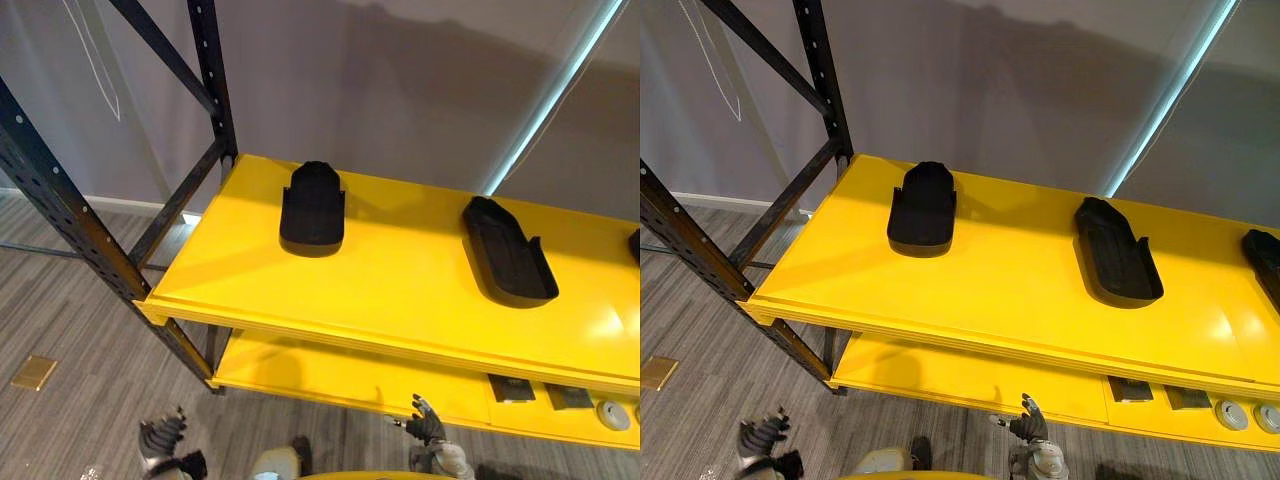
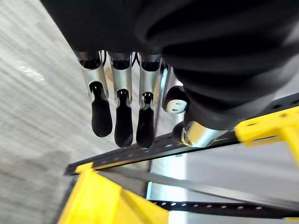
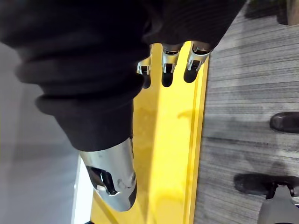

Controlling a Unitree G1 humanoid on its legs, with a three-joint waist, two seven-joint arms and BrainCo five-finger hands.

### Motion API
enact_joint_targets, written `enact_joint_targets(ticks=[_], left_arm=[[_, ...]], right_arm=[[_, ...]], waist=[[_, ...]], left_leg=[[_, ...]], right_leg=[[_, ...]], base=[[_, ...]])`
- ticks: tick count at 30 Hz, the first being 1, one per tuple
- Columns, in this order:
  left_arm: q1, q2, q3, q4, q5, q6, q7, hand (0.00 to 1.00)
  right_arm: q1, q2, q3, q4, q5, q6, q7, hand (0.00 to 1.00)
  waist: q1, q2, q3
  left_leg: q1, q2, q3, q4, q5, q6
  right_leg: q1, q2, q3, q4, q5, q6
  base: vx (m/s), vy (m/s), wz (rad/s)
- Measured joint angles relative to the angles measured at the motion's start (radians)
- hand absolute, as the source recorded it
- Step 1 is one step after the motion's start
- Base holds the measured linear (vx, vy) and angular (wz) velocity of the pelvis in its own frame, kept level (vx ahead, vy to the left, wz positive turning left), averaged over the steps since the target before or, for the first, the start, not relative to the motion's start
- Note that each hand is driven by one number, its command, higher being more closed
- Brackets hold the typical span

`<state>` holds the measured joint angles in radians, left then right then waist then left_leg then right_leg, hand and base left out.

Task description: Walk over and take plastic housings, then place them on the shelf

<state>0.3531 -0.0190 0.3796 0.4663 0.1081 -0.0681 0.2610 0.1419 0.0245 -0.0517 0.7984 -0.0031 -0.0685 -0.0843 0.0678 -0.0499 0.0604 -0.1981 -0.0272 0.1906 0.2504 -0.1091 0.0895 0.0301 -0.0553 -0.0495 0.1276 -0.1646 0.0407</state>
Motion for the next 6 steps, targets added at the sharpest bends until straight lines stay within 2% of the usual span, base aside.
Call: enact_joint_targets(ticks=[3,6], left_arm=[[-0.02,-0.014,-0.017,0.085,-0.003,0.001,-0.001,0.0],[-0.037,-0.031,-0.029,0.154,-0.006,0.001,-0.012,0.0]], right_arm=[[0.004,-0.001,-0.019,0.002,0.0,0.0,-0.002,0.0],[0.002,-0.006,-0.032,0.011,0.001,0.0,-0.006,0.0]], waist=[[0.0,0.012,-0.002],[-0.001,0.035,-0.01]], left_leg=[[0.001,-0.01,0.003,-0.004,-0.002,0.003],[0.009,-0.02,0.01,-0.017,-0.002,0.003]], right_leg=[[-0.001,-0.009,0.001,0.001,-0.001,0.002],[-0.001,-0.018,0.014,0.0,-0.001,0.002]], base=[[0.02,0.05,0.01],[0.03,0.054,-0.04]])
